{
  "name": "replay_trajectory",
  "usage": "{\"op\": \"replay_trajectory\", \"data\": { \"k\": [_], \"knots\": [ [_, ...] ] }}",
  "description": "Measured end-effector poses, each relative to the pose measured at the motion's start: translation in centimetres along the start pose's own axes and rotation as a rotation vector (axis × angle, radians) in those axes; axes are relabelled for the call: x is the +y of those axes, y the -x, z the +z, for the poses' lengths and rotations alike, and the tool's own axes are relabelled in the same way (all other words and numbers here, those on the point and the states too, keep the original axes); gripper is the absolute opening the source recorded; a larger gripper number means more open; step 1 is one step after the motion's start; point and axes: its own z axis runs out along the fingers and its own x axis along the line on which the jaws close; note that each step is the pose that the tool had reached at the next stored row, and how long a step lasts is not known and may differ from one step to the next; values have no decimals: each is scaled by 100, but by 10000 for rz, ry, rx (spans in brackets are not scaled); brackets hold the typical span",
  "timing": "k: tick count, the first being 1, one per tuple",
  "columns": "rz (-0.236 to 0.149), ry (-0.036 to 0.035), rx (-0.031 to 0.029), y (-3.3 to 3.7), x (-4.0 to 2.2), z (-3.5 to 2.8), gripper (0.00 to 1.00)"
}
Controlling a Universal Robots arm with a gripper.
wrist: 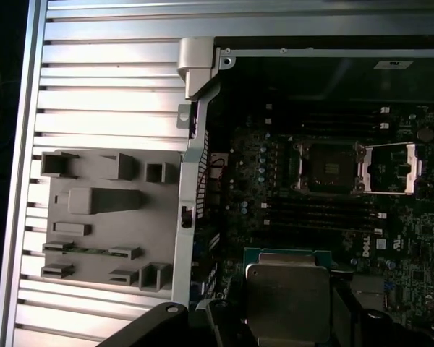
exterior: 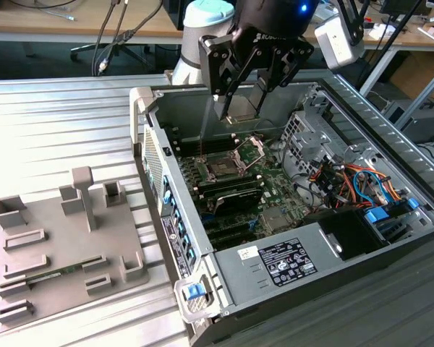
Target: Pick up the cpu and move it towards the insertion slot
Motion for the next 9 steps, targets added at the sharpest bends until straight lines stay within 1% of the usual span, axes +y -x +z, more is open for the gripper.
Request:
{"op": "replay_trajectory", "data": {
  "k": [5,9],
  "knots": [
    [0,0,0,49,-2,8,55],
    [0,0,0,101,-3,16,55]
  ]
}}
